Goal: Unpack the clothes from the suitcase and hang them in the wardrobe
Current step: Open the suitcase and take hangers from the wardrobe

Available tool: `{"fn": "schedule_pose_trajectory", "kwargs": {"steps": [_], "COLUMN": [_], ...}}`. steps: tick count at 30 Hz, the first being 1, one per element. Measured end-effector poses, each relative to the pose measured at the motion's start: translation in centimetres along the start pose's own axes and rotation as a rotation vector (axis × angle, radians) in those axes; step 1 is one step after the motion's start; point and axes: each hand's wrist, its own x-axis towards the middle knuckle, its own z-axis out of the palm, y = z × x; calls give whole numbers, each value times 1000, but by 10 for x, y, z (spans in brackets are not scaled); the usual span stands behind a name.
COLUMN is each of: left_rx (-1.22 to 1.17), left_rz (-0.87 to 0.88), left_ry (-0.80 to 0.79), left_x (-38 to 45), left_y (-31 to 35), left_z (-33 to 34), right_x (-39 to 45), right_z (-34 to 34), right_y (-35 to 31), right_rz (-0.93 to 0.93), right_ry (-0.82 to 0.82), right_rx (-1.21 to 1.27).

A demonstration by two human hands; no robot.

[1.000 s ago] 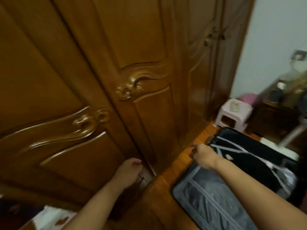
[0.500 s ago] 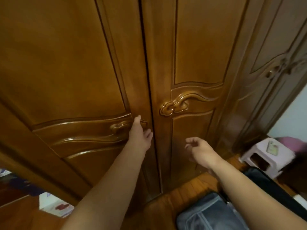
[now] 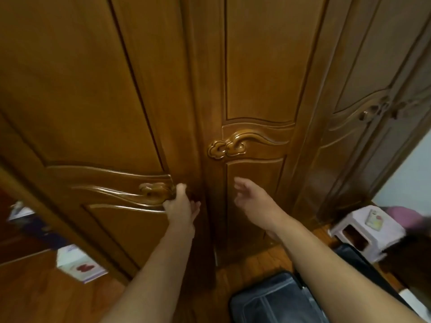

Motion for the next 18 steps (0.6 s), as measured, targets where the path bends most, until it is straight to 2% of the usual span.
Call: {"fn": "schedule_pose_trajectory", "kwargs": {"steps": [3, 7, 8, 10, 12, 14, 15, 18], "left_rx": [208, 490, 562, 575, 466, 434, 465, 618], "left_rz": [-33, -64, 4, 267, 521, 644, 687, 777], "left_ry": [-114, -107, -51, 58, 40, 60, 117, 481], "left_x": [-48, -121, -138, -174, -216, -252, -260, -260], "left_y": [-8, 11, 19, 38, 58, 71, 75, 86], "left_z": [-66, -160, -181, -218, -237, -250, -258, -298], "right_x": [-21, -73, -87, -114, -127, -143, -152, -166], "right_z": [33, 105, 123, 154, 186, 216, 229, 253], "right_y": [-39, -45, -39, -29, -26, -34, -40, -57], "right_rz": [-192, -295, -295, -318, -323, -336, -341, -358], "right_ry": [-217, -500, -555, -657, -731, -800, -850, -917], "right_rx": [20, 83, 112, 125, 59, -36, -73, -182]}}
